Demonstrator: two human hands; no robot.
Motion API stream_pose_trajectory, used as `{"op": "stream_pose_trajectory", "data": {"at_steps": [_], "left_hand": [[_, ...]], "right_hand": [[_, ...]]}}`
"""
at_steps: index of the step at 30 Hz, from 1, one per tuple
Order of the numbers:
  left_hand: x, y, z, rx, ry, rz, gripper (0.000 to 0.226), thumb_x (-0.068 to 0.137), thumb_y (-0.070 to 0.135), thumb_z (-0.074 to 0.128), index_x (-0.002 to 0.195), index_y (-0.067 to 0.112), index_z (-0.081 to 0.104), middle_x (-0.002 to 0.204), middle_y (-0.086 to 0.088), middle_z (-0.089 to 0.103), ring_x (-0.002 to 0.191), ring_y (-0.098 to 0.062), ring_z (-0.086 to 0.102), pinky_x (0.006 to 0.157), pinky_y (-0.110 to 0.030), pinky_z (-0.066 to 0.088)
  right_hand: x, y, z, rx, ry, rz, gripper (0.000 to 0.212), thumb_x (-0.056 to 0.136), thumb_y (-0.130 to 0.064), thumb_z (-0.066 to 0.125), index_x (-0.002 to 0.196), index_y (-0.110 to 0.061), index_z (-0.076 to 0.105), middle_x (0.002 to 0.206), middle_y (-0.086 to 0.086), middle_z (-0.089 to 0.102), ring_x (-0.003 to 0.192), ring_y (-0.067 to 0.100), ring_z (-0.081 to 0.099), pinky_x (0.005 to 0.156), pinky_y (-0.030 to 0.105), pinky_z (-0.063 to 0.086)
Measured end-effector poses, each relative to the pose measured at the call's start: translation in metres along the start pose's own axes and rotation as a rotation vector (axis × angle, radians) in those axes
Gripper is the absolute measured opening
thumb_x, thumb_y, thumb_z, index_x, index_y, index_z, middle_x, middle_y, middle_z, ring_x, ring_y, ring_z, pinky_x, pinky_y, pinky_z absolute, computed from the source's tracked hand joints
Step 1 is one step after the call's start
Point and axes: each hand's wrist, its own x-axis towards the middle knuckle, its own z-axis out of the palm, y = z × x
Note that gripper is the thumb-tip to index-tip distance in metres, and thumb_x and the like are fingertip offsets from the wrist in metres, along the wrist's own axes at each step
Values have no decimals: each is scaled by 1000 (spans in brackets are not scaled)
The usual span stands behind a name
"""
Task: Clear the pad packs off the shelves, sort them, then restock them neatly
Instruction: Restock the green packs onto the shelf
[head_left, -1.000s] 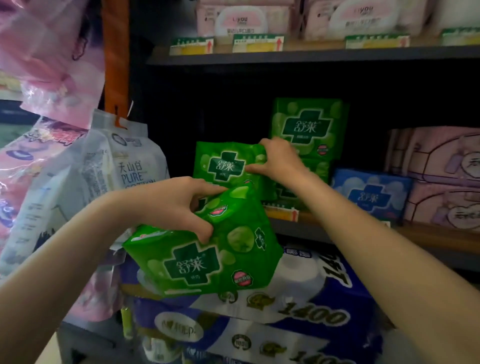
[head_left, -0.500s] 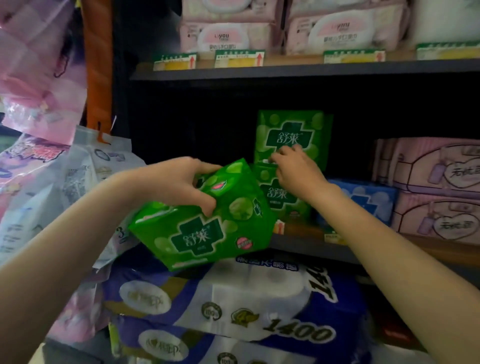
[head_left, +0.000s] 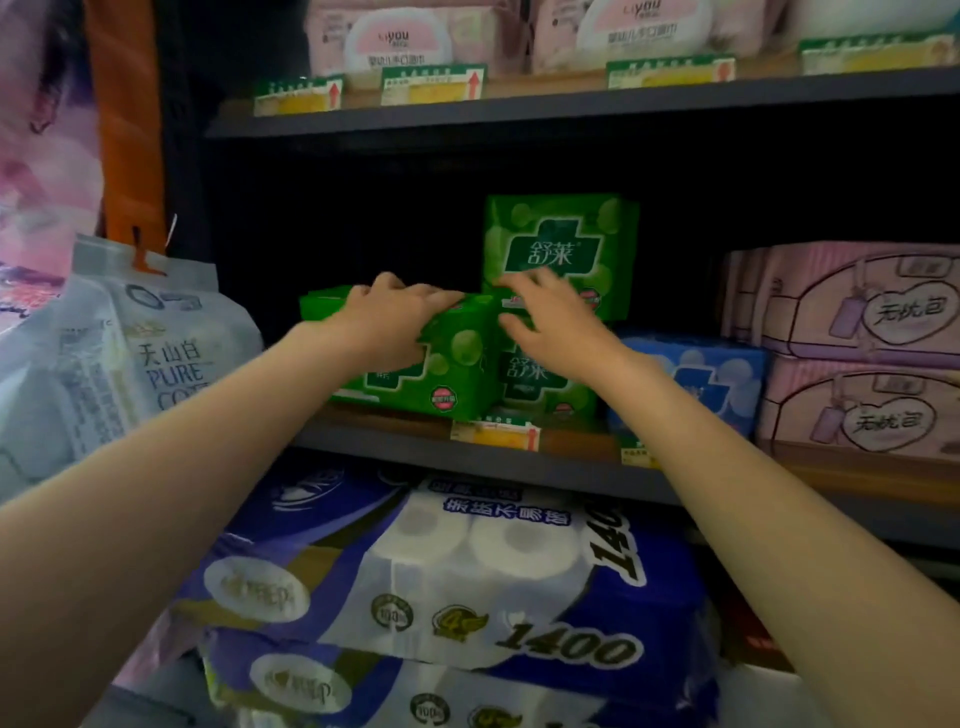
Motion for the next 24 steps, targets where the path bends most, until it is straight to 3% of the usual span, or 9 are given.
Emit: {"op": "stream_pose_trajectory", "data": {"at_steps": [3, 5, 9, 12, 14, 17, 19, 24], "left_hand": [[-20, 4, 23, -26, 135, -119, 85, 87, 30, 60, 148, 38, 1, 156, 3, 11, 137, -38, 15, 110, -56, 19], [-32, 3, 34, -20, 180, -186, 88, 85, 37, 62, 147, 39, -1, 157, 0, 5, 139, -39, 8, 110, -60, 16], [-38, -11, 46, -184, 211, -306, 90, 82, 39, 66, 148, 32, 5, 156, -11, 1, 139, -44, -3, 110, -60, 14], [-23, -30, 51, -210, 195, -293, 95, 78, 43, 69, 149, 26, 7, 154, -20, 4, 140, -44, -6, 113, -56, 1], [-6, -39, 51, -166, 185, -255, 96, 77, 47, 69, 149, 23, 10, 153, -21, 11, 143, -36, 1, 114, -54, -2], [20, -43, 50, -165, 108, -226, 92, 77, 44, 70, 147, 22, 15, 150, -18, 20, 141, -33, 14, 115, -54, 4], [30, -41, 54, -152, 28, -220, 84, 83, 38, 66, 147, 21, 15, 149, -17, 24, 139, -33, 20, 114, -54, 11], [48, -16, 78, -275, 54, -234, 75, 88, 33, 62, 147, 26, 17, 152, -11, 21, 138, -42, 16, 110, -48, 23]], "right_hand": [[-3, -12, 9, 115, -190, -65, 71, 87, -47, 59, 147, -31, 22, 154, 2, 11, 140, 27, 20, 111, 40, 28], [-5, -23, 21, 139, -160, -61, 84, 79, -43, 71, 146, -29, 23, 153, 4, 7, 137, 30, 27, 108, 41, 34], [3, -52, 45, 79, -14, -63, 83, 78, -36, 74, 144, -22, 26, 146, 12, 13, 124, 36, 40, 98, 42, 43], [22, -63, 54, 88, -54, 11, 81, 81, -38, 71, 145, -20, 25, 148, 14, 11, 126, 37, 37, 97, 43, 41], [31, -59, 50, -47, -11, 17, 73, 84, -37, 68, 143, -16, 31, 149, 15, 13, 132, 36, 27, 102, 44, 36], [29, -32, 35, -424, 64, -44, 61, 87, -33, 63, 140, -17, 37, 153, 12, 14, 140, 34, 12, 113, 50, 15], [24, -7, 29, -588, 32, -60, 64, 87, -29, 63, 143, -22, 34, 156, 9, 7, 144, 33, 2, 114, 53, 5], [20, 16, 35, -661, 21, -114, 74, 86, -29, 65, 147, -27, 23, 158, 3, -5, 145, 29, -6, 114, 54, -1]]}}
